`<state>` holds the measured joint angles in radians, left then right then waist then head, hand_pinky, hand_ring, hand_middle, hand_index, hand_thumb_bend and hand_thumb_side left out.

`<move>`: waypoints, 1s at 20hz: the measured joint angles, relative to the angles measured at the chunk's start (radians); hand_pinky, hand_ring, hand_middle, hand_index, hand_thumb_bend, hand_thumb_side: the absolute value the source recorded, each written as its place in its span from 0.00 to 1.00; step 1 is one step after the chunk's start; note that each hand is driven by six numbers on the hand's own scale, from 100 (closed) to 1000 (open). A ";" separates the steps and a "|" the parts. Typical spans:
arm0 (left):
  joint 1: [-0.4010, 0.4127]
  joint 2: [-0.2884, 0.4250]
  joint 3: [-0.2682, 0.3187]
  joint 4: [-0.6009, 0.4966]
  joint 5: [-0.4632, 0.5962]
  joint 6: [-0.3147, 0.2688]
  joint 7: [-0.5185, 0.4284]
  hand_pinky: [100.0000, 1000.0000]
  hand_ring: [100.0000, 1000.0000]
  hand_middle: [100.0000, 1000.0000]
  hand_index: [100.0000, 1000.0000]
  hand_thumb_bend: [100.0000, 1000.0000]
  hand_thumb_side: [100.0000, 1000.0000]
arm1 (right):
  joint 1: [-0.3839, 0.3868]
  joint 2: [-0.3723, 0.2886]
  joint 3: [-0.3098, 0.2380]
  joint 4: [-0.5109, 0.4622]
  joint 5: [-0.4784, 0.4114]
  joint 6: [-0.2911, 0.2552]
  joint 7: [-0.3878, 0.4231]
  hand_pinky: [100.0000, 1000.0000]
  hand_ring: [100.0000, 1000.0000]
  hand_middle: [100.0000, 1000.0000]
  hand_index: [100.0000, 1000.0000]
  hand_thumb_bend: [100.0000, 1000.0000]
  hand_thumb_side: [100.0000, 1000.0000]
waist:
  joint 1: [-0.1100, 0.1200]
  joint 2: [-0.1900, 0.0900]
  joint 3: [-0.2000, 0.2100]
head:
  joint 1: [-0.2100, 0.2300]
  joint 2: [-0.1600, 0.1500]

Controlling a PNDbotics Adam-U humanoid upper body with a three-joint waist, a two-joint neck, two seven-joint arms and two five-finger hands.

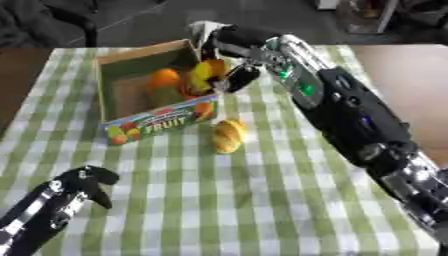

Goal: Pick up objects on the table and place them in the box.

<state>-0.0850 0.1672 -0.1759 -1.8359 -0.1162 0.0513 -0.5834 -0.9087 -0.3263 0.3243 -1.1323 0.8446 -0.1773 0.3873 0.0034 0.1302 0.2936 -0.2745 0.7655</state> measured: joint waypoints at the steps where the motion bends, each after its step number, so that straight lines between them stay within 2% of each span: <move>1: -0.001 0.000 0.000 0.000 0.000 0.000 -0.002 0.56 0.47 0.67 0.67 0.00 0.75 | -0.007 0.011 -0.007 0.017 0.022 0.005 -0.030 0.71 0.77 0.44 0.57 0.00 0.00 | 0.000 0.001 0.005 | -0.003 0.000; 2: -0.003 0.000 -0.001 0.000 0.000 0.000 -0.003 0.56 0.47 0.67 0.67 0.00 0.75 | -0.013 0.021 -0.013 0.030 0.044 0.015 -0.067 0.71 0.78 0.50 0.65 0.00 0.06 | 0.000 0.002 0.009 | -0.006 0.000; 4: -0.004 0.000 -0.004 0.000 0.001 0.000 -0.004 0.56 0.47 0.67 0.67 0.00 0.75 | -0.018 0.037 -0.020 0.042 0.076 0.041 -0.157 0.72 0.80 0.62 0.80 0.09 0.28 | 0.000 0.005 0.010 | -0.009 0.000; 5: -0.004 0.000 -0.005 0.000 0.001 0.001 -0.005 0.56 0.47 0.67 0.67 0.00 0.75 | -0.018 0.043 -0.019 0.043 0.087 0.052 -0.203 0.73 0.82 0.69 0.86 0.13 0.36 | 0.000 0.005 0.011 | -0.010 0.000; 7: -0.005 0.000 -0.006 0.000 0.001 0.001 -0.005 0.56 0.47 0.67 0.67 0.00 0.76 | -0.019 0.050 -0.009 0.042 0.100 0.062 -0.261 0.74 0.84 0.77 0.93 0.21 0.45 | -0.001 0.005 0.012 | -0.010 0.000; 11: -0.005 0.000 -0.006 0.000 0.001 0.001 -0.006 0.56 0.47 0.67 0.67 0.00 0.76 | -0.019 0.058 0.007 0.037 0.126 0.073 -0.314 0.74 0.84 0.82 0.95 0.19 0.49 | -0.004 0.005 0.012 | -0.010 0.000; 16: -0.005 0.000 -0.006 0.000 0.001 0.001 -0.006 0.56 0.47 0.67 0.67 0.00 0.76 | -0.014 0.059 0.012 0.026 0.136 0.095 -0.355 0.74 0.84 0.81 0.94 0.16 0.46 | -0.009 0.005 0.007 | -0.010 0.000; 20: -0.005 0.000 -0.005 0.000 0.001 0.001 -0.005 0.56 0.47 0.67 0.67 0.00 0.75 | -0.004 0.051 0.030 -0.019 0.100 0.082 -0.336 0.74 0.86 0.78 0.93 0.11 0.42 | -0.013 0.003 -0.008 | -0.007 0.000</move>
<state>-0.0903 0.1672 -0.1813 -1.8359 -0.1152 0.0526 -0.5888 -0.9125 -0.2751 0.3547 -1.1518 0.9450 -0.0951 0.0516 -0.0100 0.1328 0.2859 -0.2815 0.7655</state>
